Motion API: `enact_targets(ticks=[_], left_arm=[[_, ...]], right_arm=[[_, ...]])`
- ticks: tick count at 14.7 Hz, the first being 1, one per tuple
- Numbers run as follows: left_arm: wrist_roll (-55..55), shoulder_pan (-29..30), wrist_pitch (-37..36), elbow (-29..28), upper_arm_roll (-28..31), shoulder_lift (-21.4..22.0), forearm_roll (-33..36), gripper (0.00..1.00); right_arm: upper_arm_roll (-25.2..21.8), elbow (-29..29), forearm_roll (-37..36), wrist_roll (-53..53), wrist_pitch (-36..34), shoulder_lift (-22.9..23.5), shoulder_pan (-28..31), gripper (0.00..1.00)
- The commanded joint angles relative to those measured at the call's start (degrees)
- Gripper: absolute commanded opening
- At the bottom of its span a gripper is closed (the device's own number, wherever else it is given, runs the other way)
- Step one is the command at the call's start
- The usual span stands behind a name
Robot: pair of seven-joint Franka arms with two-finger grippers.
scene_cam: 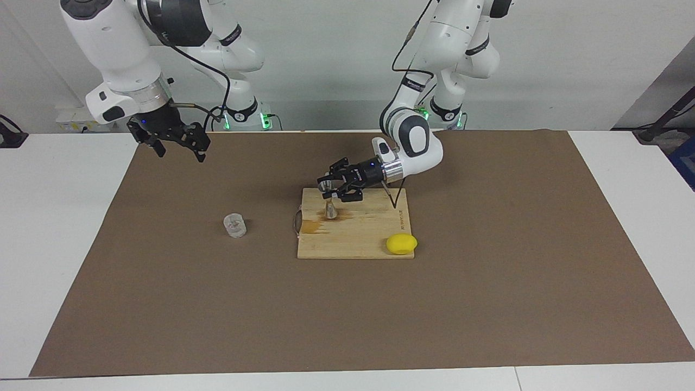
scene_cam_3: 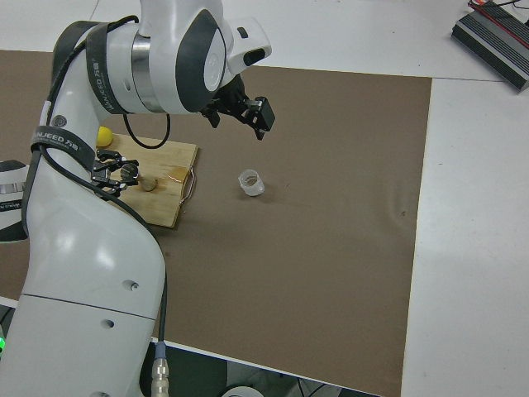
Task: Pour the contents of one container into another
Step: 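Carry the dark cup onto the cutting board and open the left gripper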
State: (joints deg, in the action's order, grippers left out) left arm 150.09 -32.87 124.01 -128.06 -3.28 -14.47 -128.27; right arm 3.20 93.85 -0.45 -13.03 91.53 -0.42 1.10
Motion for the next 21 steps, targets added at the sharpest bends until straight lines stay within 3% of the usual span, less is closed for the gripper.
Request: enact_targets(ticks=[1,4,5,6,7,10,12,18,21], left_arm=[[1.87,-0.27,-0.44,-1.49,0.38,0.67,-1.55,0.30],[1.87,-0.18,0.09,-1.41,0.38,0.32,-1.55,0.42],[1.87,-0.09,0.35,-1.49,0.47,0.32,-1.63,0.52],[1.87,0.26,0.53,-1.49,0.47,0.32,-1.64,0.90],[1.87,1.05,0.44,-1.49,0.55,0.23,-1.55,1.00],[1.26,4.46,-1.22,-1.41,0.55,0.40,-0.67,1.00],[1.08,6.41,-4.11,-1.67,0.55,0.84,0.99,1.00],[-1.03,15.89,-11.24,-4.30,0.47,2.16,14.25,1.00],[-1.38,16.70,-12.39,-4.92,0.55,2.43,15.68,1.00]], right_arm=[[0.40,1.24,-0.07,0.73,0.76,-1.07,0.66,1.00],[0.40,1.24,-0.07,0.73,0.76,-1.07,0.66,0.99],[0.40,1.24,-0.07,0.73,0.76,-1.07,0.66,0.99],[0.40,1.24,-0.07,0.73,0.67,-1.07,0.66,1.00],[0.40,1.24,-0.07,0.81,0.15,-1.16,0.57,1.00],[0.49,1.42,0.01,0.64,0.14,-1.16,-0.14,0.99],[0.40,2.38,0.01,-1.80,3.82,-1.16,-0.31,0.91],[0.40,6.34,4.84,-28.50,9.80,-0.20,0.13,0.86],[0.32,10.54,10.11,-44.50,13.74,0.69,2.14,0.84]])
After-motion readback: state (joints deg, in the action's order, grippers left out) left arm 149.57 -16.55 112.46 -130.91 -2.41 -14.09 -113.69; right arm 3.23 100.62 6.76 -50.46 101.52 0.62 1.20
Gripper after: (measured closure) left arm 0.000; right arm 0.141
